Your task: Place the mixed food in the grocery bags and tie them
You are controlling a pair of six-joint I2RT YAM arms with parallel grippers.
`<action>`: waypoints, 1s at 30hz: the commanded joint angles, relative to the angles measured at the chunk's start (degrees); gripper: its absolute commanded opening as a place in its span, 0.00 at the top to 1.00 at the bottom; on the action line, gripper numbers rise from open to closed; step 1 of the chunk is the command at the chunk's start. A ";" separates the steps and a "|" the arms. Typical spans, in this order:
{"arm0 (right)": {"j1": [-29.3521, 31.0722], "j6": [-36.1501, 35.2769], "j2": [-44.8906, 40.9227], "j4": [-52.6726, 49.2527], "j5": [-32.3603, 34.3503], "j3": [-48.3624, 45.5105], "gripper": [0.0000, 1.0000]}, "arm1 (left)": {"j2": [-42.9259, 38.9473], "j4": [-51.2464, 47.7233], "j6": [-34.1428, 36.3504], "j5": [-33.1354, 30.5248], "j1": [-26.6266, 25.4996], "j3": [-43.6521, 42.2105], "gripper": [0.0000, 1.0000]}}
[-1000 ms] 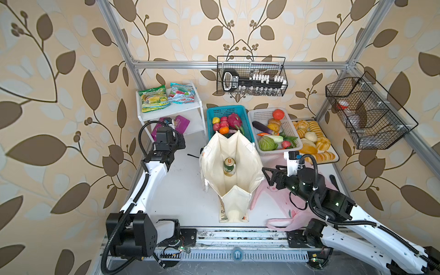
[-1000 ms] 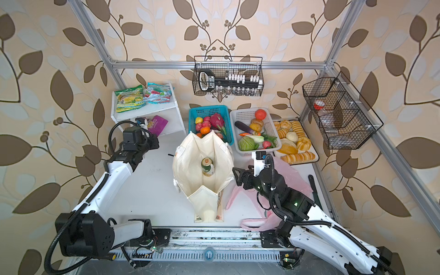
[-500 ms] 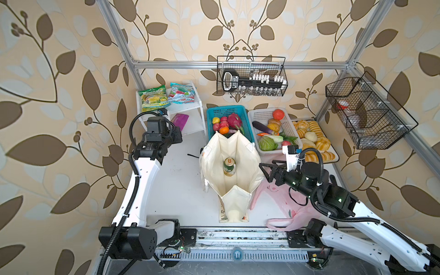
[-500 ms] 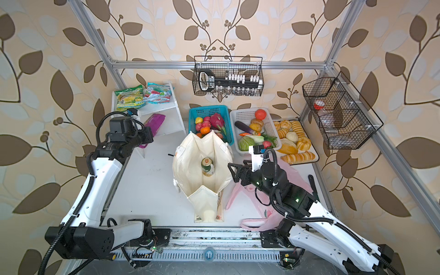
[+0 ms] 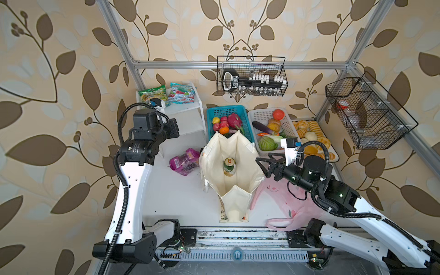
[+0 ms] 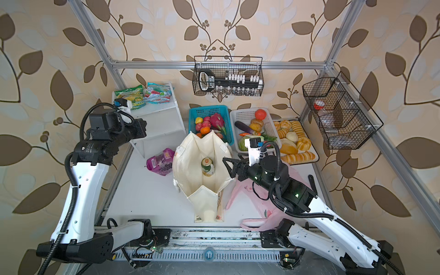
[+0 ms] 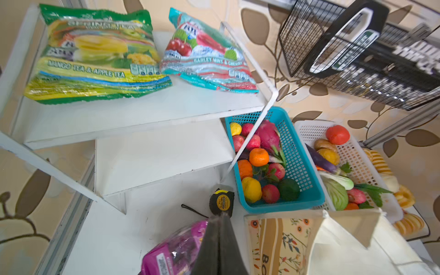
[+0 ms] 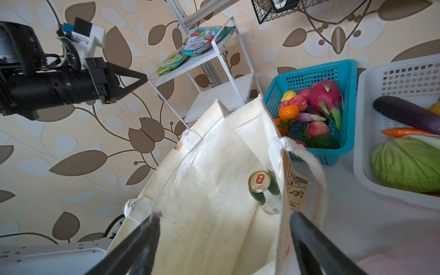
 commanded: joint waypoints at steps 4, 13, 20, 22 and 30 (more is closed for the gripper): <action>0.08 -0.80 0.78 1.22 -0.52 0.83 0.14 | -3.22 -0.99 -6.97 -0.97 0.28 -4.14 0.77; 0.00 -0.58 0.11 -0.46 0.83 -0.51 0.14 | -6.94 4.85 -17.88 -15.80 1.41 -27.50 0.01; 0.00 0.18 -0.29 -0.73 1.31 -1.41 0.14 | -2.82 13.12 -26.84 -10.10 5.03 -35.89 0.12; 0.00 0.47 -0.57 -1.02 1.62 -1.75 0.14 | -1.97 13.93 -28.07 -12.49 5.20 -37.33 0.20; -0.09 1.40 -1.85 -1.36 2.60 -3.52 0.14 | 1.80 16.75 -28.24 -12.07 5.38 -40.44 0.39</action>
